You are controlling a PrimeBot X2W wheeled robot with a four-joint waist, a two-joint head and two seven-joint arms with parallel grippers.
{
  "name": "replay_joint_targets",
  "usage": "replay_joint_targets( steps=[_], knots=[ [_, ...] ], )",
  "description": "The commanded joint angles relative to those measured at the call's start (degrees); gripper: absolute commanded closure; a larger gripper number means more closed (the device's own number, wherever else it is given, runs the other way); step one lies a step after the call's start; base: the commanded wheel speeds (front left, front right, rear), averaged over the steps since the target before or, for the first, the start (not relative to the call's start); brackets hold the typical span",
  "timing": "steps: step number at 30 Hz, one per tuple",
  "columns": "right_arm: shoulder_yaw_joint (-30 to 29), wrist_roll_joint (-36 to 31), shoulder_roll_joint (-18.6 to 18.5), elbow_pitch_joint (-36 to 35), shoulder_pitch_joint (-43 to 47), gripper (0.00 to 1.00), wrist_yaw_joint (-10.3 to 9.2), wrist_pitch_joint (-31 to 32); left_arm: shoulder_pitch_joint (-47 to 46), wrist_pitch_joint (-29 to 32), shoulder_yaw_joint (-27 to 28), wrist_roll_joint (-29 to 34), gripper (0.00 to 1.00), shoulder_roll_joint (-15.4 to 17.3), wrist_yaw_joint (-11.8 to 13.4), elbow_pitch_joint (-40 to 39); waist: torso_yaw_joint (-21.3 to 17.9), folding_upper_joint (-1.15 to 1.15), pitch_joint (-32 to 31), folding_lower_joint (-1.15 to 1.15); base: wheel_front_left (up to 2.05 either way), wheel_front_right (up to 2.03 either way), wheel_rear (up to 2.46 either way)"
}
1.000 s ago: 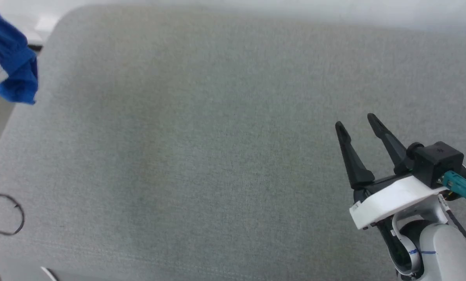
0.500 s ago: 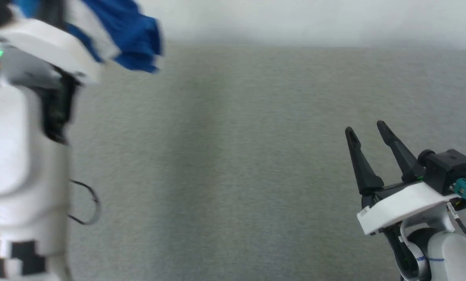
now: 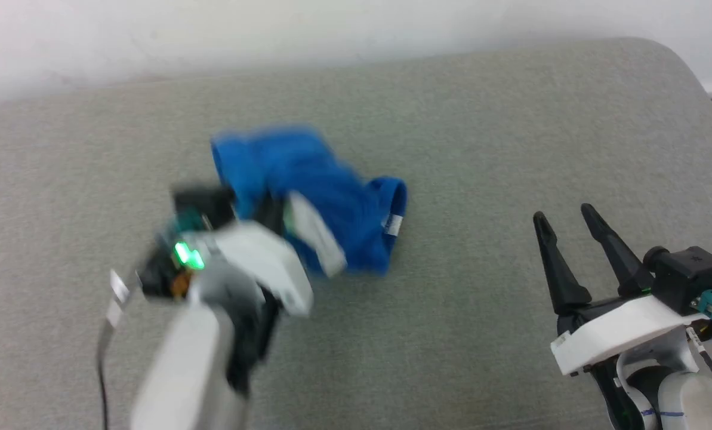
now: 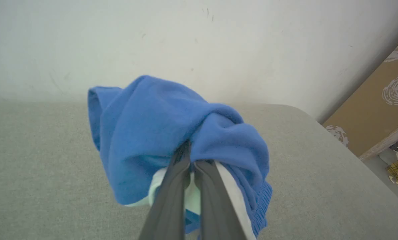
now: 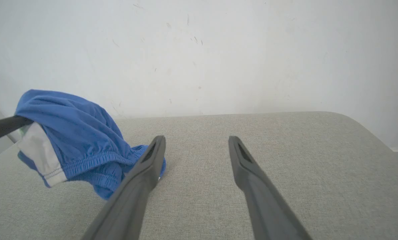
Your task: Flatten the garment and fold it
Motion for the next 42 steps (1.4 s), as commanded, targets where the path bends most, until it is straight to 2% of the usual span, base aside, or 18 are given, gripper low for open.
replay_joint_targets(
  steps=[1,6,7,8,9,17,26,32,38,42],
  knots=[
    [0.11,0.52,0.12,0.01,0.41,0.00,-0.06,-0.28,3.01,-0.83,-1.03,0.02,1.00,-0.46,0.52,0.21,-1.23,0.00,1.00,0.00,0.00,0.00,0.00],
    [0.59,0.89,0.12,0.49,0.47,0.00,-0.06,-0.63,10.45,-3.14,-3.70,-1.07,1.00,-1.36,0.96,2.20,-1.61,0.00,1.32,0.00,0.00,0.00,0.00],
    [0.64,0.93,0.12,0.68,0.52,0.00,-0.06,-0.68,11.26,-3.82,-3.94,-1.18,0.69,-1.43,0.95,2.50,-1.58,0.00,1.21,0.00,0.00,0.00,0.00],
    [0.60,0.92,0.12,0.88,0.57,0.00,-0.06,-0.74,11.88,-4.59,-4.27,-1.02,0.15,-1.46,0.89,2.52,-1.45,0.00,1.04,0.00,0.00,0.00,0.00],
    [0.46,0.93,0.12,1.10,0.65,0.00,-0.06,-0.79,12.32,-5.39,-4.67,-0.65,0.00,-1.40,0.74,2.36,-1.20,0.00,0.77,0.00,0.00,0.00,0.00],
    [0.37,1.29,0.12,2.17,1.47,0.00,-0.06,-0.57,14.67,-11.23,-5.28,1.90,0.00,0.30,0.77,-4.52,0.36,0.00,-2.06,0.00,0.00,0.00,0.00],
    [0.75,1.63,0.13,2.98,1.56,0.00,-0.06,1.07,17.32,-12.15,-0.06,2.66,0.00,4.84,3.45,-15.62,3.61,0.00,-3.13,0.00,0.00,0.00,0.00],
    [3.81,1.40,0.01,5.19,0.38,0.00,-0.06,8.61,19.42,-11.87,4.70,2.56,0.00,8.34,5.03,-20.16,6.03,0.00,-2.88,0.00,0.00,0.00,0.00],
    [9.77,6.78,-3.98,8.43,-1.84,0.00,-0.06,19.21,21.98,-11.74,7.94,2.16,0.00,10.69,5.84,-22.95,8.34,0.00,-2.37,0.00,0.00,0.00,0.00],
    [14.21,11.90,-6.58,11.56,-4.87,0.00,-0.06,23.79,22.48,-12.01,8.30,1.73,0.00,11.02,5.69,-23.84,10.15,0.00,-1.30,0.00,0.00,0.00,0.00]
  ],
)
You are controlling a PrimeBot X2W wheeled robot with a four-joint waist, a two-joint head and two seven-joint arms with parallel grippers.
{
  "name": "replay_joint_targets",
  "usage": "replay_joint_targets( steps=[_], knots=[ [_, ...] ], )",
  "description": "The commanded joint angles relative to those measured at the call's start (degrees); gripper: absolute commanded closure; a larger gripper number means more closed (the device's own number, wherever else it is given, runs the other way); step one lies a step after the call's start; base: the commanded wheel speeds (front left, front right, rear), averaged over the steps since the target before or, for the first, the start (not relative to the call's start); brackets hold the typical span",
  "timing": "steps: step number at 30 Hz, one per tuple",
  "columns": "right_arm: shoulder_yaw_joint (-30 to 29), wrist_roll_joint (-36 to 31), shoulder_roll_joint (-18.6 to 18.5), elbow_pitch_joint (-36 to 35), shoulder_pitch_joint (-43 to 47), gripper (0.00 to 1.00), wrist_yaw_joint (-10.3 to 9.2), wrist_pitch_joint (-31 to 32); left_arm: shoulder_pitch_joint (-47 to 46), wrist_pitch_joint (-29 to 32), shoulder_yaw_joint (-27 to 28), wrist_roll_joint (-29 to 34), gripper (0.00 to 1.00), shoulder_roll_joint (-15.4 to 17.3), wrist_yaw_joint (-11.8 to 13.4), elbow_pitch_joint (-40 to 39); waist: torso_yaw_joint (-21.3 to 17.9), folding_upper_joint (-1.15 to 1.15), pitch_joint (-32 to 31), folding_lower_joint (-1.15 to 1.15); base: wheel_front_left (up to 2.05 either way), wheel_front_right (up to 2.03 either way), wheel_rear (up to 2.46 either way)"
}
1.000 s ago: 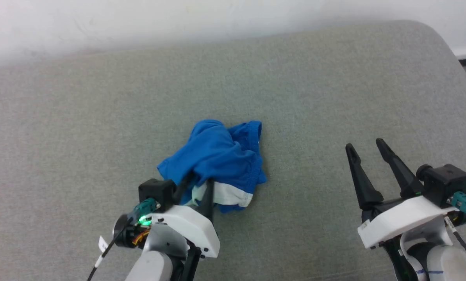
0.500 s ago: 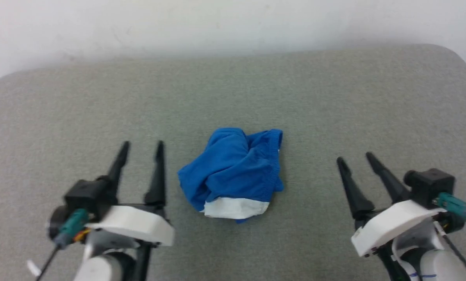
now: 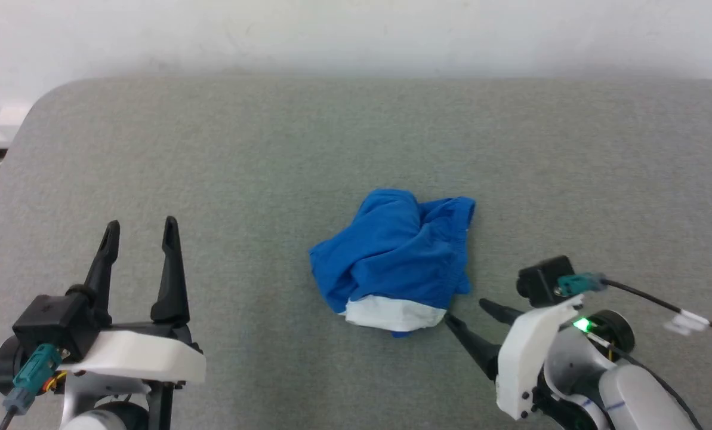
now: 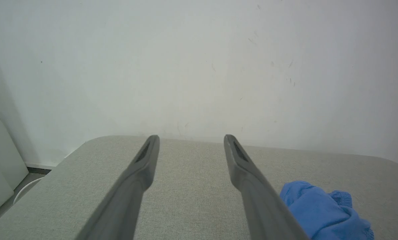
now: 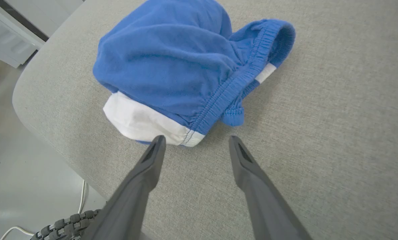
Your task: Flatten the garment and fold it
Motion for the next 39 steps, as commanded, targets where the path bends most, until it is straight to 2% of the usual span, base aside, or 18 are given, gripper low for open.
replay_joint_targets(
  steps=[1,5,13,14,15,16,22,29,32,39],
  knots=[
    [0.68,0.87,-0.41,0.67,-1.44,0.00,-0.05,0.41,0.51,-0.26,0.12,-0.33,0.00,0.09,0.03,-0.34,1.25,0.00,1.01,0.00,0.00,0.00,0.00],
    [3.74,4.12,-2.01,4.89,-4.97,0.00,-0.05,1.76,0.39,-0.88,-0.01,-0.61,0.00,-0.10,-0.07,-0.29,2.31,0.00,2.08,0.00,0.00,0.00,0.00],
    [8.39,9.93,-3.11,13.11,-10.55,0.00,-0.05,0.55,-0.06,-1.81,-0.37,-1.53,0.00,-0.84,-0.19,0.70,3.13,0.00,3.33,0.00,0.00,0.00,0.00],
    [8.88,10.95,-3.03,13.70,-11.02,0.24,-0.05,0.45,-0.20,-1.96,-0.38,-1.60,0.00,-0.82,-0.27,0.94,3.16,0.00,3.45,0.00,0.00,0.00,0.00],
    [9.44,11.51,-3.22,14.07,-11.60,0.70,-0.05,0.00,-0.35,-2.11,-0.40,-1.66,0.00,-0.81,-0.35,1.17,3.19,0.00,3.55,0.00,0.00,0.00,0.00],
    [10.10,12.02,-3.45,14.43,-12.12,1.00,-0.05,-0.33,-0.49,-2.22,-0.45,-1.67,0.00,-0.78,-0.42,1.42,3.23,0.00,3.58,0.00,0.00,0.00,0.00],
    [12.30,13.93,-4.98,13.65,-14.61,1.00,-0.05,-3.63,-0.32,-2.31,-0.86,-1.58,0.00,-0.82,-0.26,1.85,3.04,0.00,2.88,0.00,0.00,0.00,0.00],
    [11.49,14.46,-7.92,8.48,-17.87,1.00,-0.05,-4.46,0.50,-2.01,-1.15,-1.49,0.00,-0.87,0.30,1.66,1.64,0.00,1.52,0.00,0.00,0.00,0.00],
    [8.44,12.16,-8.87,7.04,-17.83,1.00,-0.05,-5.82,0.82,-1.93,-1.41,-1.38,0.00,-0.91,0.47,1.42,1.24,0.00,0.85,0.00,0.00,0.00,0.00],
    [1.17,6.72,-6.91,3.39,-10.18,1.00,-0.05,-6.78,1.77,-1.72,-1.39,-1.30,0.00,-0.73,1.02,1.05,1.00,0.00,-0.48,0.00,0.00,0.00,0.00]
  ],
)
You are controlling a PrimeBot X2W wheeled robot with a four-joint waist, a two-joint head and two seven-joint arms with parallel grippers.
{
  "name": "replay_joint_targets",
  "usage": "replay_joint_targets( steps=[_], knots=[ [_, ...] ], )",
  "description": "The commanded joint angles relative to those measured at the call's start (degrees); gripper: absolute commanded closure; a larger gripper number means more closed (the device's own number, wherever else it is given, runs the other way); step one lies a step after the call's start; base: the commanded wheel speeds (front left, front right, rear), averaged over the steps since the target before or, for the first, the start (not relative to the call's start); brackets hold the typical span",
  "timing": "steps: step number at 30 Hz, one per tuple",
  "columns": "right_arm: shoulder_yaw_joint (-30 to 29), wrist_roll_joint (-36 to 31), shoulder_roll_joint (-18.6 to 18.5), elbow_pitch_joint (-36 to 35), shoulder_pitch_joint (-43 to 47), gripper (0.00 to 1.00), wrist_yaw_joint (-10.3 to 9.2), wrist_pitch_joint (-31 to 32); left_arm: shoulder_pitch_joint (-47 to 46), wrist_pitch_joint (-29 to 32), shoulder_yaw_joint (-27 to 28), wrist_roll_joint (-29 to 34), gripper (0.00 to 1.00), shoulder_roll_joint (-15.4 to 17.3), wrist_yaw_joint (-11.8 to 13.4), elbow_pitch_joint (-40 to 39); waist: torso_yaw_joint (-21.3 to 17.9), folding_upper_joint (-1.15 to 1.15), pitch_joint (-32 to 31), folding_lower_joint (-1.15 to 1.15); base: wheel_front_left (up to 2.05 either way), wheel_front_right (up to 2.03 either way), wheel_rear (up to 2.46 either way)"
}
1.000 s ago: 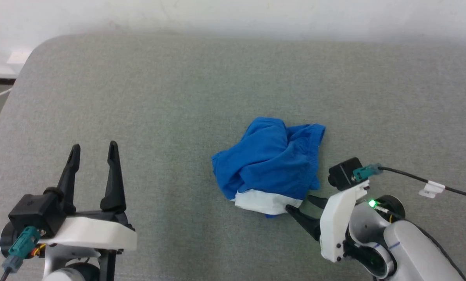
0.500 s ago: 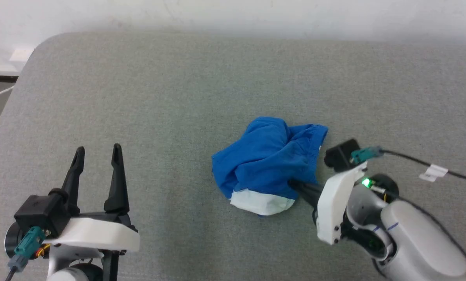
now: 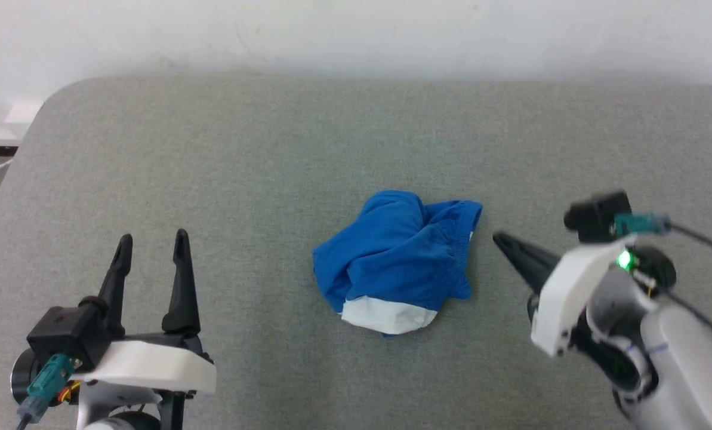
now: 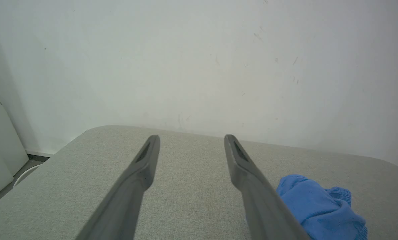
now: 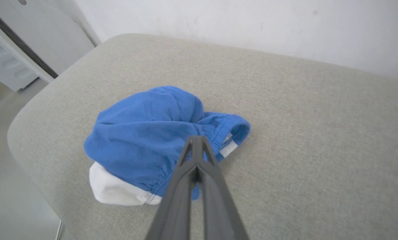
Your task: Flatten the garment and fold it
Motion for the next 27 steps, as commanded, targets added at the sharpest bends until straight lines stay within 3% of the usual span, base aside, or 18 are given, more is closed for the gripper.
replay_joint_targets(
  steps=[1,3,4,5,6,13,21,27],
  knots=[
    [-0.73,-0.88,0.60,-0.70,2.34,1.00,-0.05,-0.38,0.61,0.09,0.07,0.21,0.00,0.09,0.28,-0.25,0.06,0.00,-0.30,0.00,0.00,0.00,0.00],
    [-2.07,-1.76,1.41,-1.36,5.26,1.00,-0.05,-1.08,0.75,0.01,0.01,0.24,0.00,0.07,0.39,-0.24,0.29,0.00,-0.57,0.00,0.00,0.00,0.00],
    [-2.56,-2.18,1.86,-1.62,6.64,0.67,-0.05,-1.59,0.88,-0.03,-0.04,0.23,0.00,0.07,0.42,-0.22,0.41,0.00,-0.68,0.00,0.00,0.00,0.00],
    [-2.92,-2.58,2.26,-1.77,7.94,0.20,-0.05,-2.09,1.05,-0.06,-0.08,0.23,0.00,0.06,0.47,-0.23,0.53,0.00,-0.74,0.00,0.00,0.00,0.00],
    [-3.22,-2.87,2.67,-1.89,9.07,0.00,-0.05,-2.65,1.23,-0.09,-0.11,0.23,0.00,0.00,0.57,-0.28,0.65,0.00,-0.78,0.00,0.00,0.00,0.00],
    [-3.89,-2.13,4.47,-1.03,12.46,0.00,-0.05,-2.90,1.98,-0.27,-0.22,-0.03,0.00,-0.10,0.86,-0.29,1.16,0.00,-0.73,0.00,0.00,0.00,0.00],
    [1.60,4.52,2.79,2.44,7.96,0.00,-0.05,2.93,0.82,-0.91,-0.78,-0.33,0.00,-0.38,0.55,0.20,2.61,0.00,0.98,0.00,0.00,0.00,0.00],
    [5.15,7.87,1.86,7.06,3.75,0.00,-0.05,3.24,0.05,-1.59,-0.89,-0.59,0.00,-0.61,0.43,0.87,3.79,0.00,2.14,0.00,0.00,0.00,0.00]
  ],
)
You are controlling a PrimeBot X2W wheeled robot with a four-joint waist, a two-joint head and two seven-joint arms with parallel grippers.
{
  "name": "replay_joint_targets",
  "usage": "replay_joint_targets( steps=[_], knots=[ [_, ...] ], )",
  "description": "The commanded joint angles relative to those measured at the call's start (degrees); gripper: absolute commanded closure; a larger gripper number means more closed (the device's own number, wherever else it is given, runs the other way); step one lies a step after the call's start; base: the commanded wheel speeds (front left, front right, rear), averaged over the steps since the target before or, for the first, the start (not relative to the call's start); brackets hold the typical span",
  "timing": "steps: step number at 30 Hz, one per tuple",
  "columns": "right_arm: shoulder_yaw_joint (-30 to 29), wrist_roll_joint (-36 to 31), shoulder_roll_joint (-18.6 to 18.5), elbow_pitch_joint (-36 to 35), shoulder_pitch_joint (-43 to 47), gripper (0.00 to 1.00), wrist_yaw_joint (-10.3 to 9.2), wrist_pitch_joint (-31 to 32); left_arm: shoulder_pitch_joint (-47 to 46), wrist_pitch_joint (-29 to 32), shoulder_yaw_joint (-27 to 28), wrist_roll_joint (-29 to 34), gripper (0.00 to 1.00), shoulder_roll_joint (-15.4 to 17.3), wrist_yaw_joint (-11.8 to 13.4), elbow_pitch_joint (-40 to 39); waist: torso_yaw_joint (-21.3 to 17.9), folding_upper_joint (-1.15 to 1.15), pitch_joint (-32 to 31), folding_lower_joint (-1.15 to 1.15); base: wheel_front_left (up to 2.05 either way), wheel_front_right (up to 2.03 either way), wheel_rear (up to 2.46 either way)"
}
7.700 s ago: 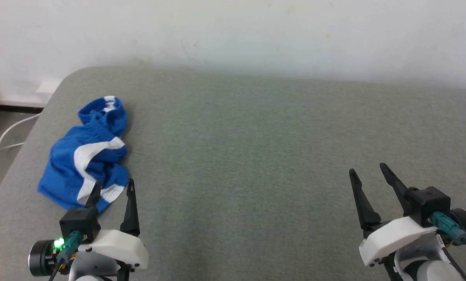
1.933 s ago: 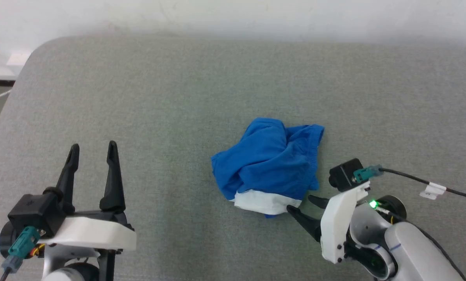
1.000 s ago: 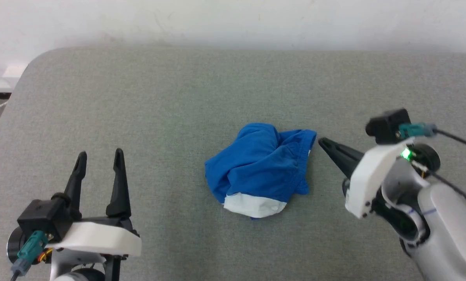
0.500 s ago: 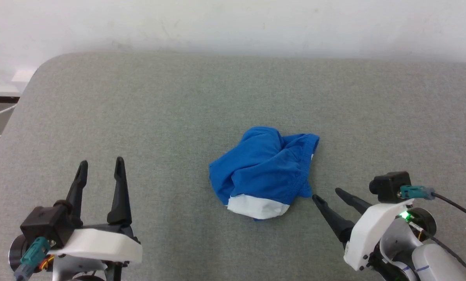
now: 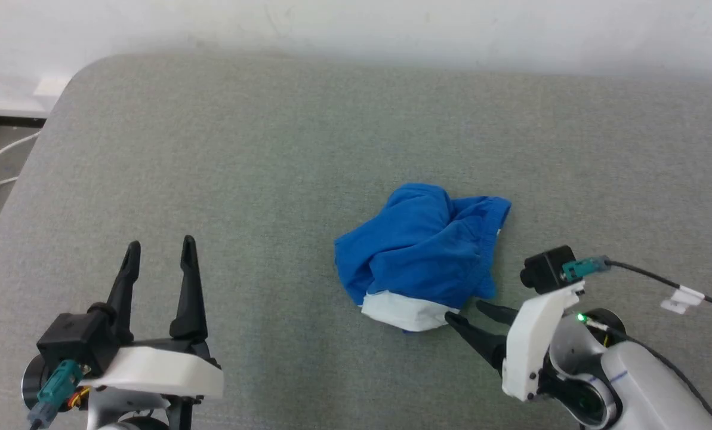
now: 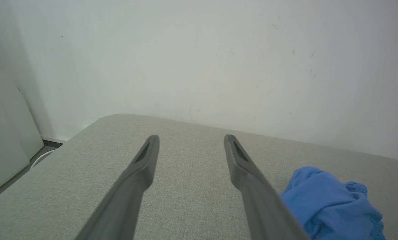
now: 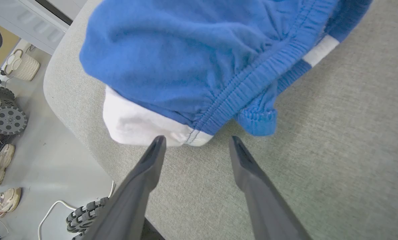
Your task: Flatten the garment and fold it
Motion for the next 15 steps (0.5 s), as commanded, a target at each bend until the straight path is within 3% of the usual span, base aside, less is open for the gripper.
replay_joint_targets(
  steps=[1,11,12,13,14,15],
  knots=[
    [0.30,0.64,-0.11,0.56,-1.03,0.00,-0.05,-0.38,-0.71,-0.41,-0.05,-0.17,0.00,-0.07,-0.13,0.17,0.64,-0.01,0.64,0.00,0.00,0.00,0.00],
    [6.27,7.17,0.72,9.37,-9.32,0.00,-0.05,-4.77,-1.72,-1.29,-0.55,-0.45,0.00,-0.21,-0.46,1.08,1.54,-0.01,3.06,0.00,0.00,0.00,0.00],
    [7.12,7.87,0.79,9.85,-9.96,0.55,-0.05,-5.09,-1.77,-1.33,-0.61,-0.47,0.00,-0.22,-0.47,1.15,1.52,-0.01,3.22,0.00,0.00,0.00,0.00],
    [7.90,8.61,0.88,10.34,-10.54,0.91,-0.05,-5.38,-1.82,-1.36,-0.69,-0.47,0.00,-0.24,-0.48,1.21,1.50,-0.01,3.37,0.00,0.00,0.00,0.00],
    [8.83,9.26,0.86,10.80,-11.08,1.00,-0.05,-5.46,-1.90,-1.40,-0.79,-0.48,0.00,-0.26,-0.50,1.26,1.49,-0.01,3.49,0.00,0.00,0.00,0.00],
    [9.59,9.85,0.80,11.20,-11.56,1.00,-0.05,-5.75,-1.96,-1.42,-0.88,-0.49,0.00,-0.27,-0.53,1.33,1.48,-0.01,3.55,0.00,0.00,0.00,0.00]
  ],
)
